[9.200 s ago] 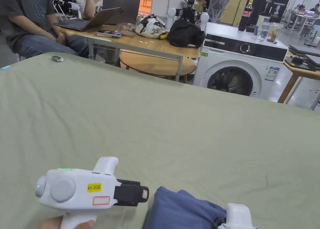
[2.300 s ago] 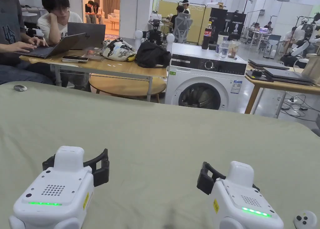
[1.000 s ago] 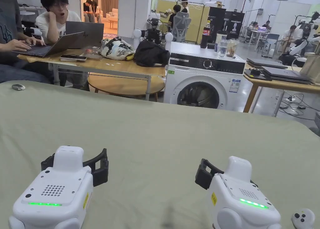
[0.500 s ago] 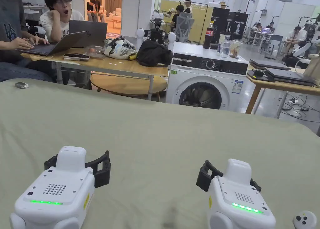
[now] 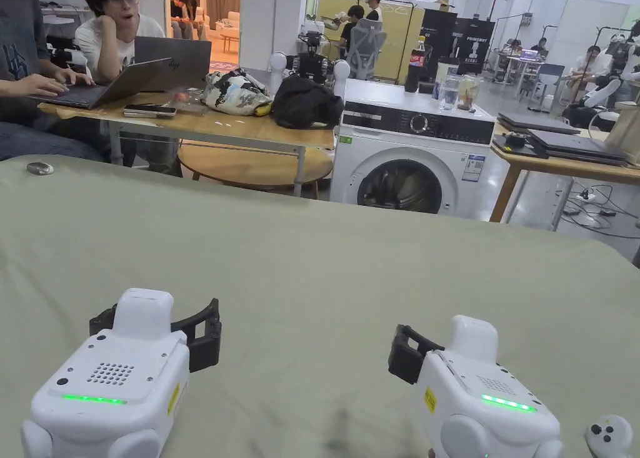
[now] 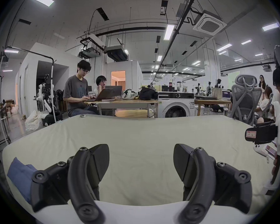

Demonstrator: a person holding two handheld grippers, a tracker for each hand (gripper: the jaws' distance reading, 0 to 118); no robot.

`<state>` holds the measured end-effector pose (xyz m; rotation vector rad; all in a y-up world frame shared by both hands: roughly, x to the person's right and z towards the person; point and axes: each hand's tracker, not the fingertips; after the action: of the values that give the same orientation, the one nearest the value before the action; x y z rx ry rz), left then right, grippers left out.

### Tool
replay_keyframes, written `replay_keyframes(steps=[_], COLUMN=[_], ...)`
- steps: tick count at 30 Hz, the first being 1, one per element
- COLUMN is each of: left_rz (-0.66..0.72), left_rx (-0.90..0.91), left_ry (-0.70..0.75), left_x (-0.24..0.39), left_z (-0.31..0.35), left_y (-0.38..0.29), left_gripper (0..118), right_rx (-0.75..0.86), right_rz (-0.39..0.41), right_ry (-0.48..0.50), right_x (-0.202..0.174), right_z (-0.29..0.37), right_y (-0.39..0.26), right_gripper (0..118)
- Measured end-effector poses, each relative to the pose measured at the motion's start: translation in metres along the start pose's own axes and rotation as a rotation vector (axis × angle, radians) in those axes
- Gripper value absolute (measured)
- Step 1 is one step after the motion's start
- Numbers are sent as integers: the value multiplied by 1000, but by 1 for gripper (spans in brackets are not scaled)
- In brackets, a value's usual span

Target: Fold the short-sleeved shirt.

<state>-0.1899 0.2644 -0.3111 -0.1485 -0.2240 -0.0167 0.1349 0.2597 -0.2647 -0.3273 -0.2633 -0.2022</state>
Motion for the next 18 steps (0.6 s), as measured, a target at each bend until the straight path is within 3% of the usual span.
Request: replay_keyframes(steps=[3, 10, 18], left_rz=[-11, -25, -32], left_rx=[1, 15, 28], left_ry=[5, 29, 30], left_x=[0, -2, -4], left_z=[-1, -1, -3], left_y=[0, -2, -3], left_gripper=[83, 83, 83], right_rx=[56, 120, 139], right_rz=[24, 111, 150], right_ry=[-51, -69, -86], right_x=[-3, -6, -7], right_z=[0, -2, -3], right_y=[-3, -8, -11], right_gripper=[82, 82, 82])
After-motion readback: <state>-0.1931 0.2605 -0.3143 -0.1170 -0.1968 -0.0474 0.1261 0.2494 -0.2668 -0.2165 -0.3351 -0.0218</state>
